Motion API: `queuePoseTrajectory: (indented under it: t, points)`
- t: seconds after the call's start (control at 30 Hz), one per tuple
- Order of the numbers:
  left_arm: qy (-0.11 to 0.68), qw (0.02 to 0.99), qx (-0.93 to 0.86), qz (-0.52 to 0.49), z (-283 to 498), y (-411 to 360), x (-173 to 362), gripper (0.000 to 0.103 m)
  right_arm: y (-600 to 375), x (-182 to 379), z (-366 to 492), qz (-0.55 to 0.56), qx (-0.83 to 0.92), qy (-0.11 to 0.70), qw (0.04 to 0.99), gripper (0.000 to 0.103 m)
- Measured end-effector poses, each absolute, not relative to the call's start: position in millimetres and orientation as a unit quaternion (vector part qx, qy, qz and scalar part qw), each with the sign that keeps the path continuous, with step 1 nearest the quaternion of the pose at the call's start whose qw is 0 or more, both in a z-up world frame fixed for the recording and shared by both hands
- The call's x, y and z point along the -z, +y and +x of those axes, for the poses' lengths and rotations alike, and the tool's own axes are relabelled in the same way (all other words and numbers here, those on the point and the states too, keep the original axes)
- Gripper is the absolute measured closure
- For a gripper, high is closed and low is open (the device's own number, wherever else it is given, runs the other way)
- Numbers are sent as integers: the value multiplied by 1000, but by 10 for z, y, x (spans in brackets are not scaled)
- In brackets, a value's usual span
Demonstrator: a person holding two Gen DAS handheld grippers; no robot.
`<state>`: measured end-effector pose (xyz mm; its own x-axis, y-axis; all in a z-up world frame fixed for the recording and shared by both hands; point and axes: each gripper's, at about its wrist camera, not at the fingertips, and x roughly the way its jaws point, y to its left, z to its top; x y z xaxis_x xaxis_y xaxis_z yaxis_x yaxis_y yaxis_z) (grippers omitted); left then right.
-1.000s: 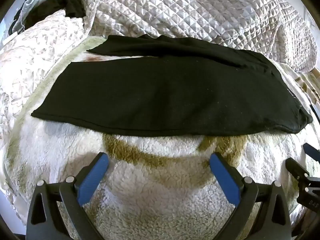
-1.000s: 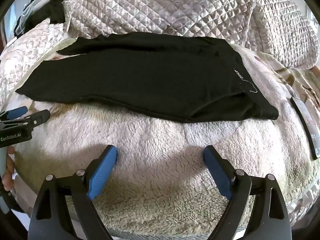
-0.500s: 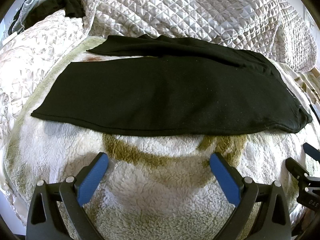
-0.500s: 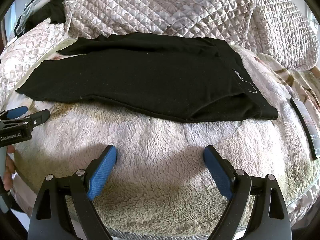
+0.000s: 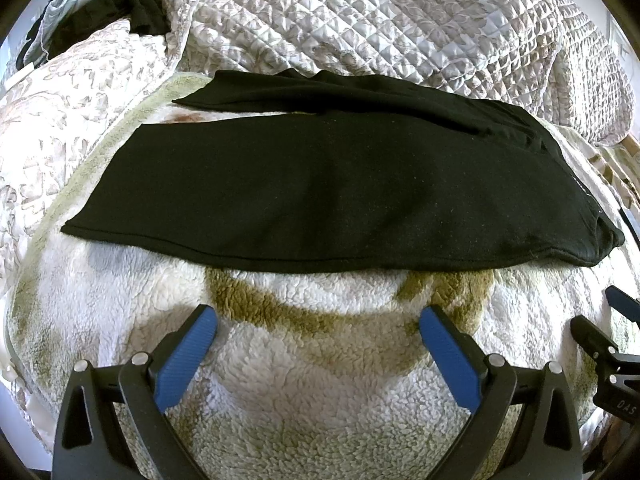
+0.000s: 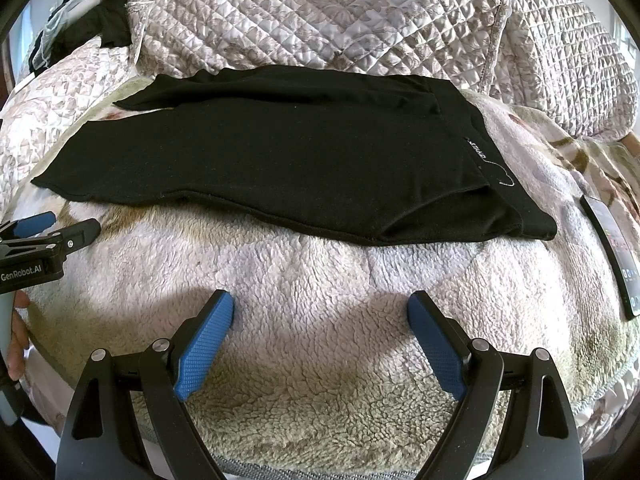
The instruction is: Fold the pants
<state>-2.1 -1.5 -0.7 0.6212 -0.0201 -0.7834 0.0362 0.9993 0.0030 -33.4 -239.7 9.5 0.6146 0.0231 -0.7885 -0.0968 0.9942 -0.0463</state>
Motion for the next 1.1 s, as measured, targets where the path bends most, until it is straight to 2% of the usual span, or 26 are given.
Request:
queuePoseTrajectory:
  t: [1.1]
  points:
    - [437,899,15,7,-22,-24,23,0,-2382,-98,-336,-45,-32,436,898,14]
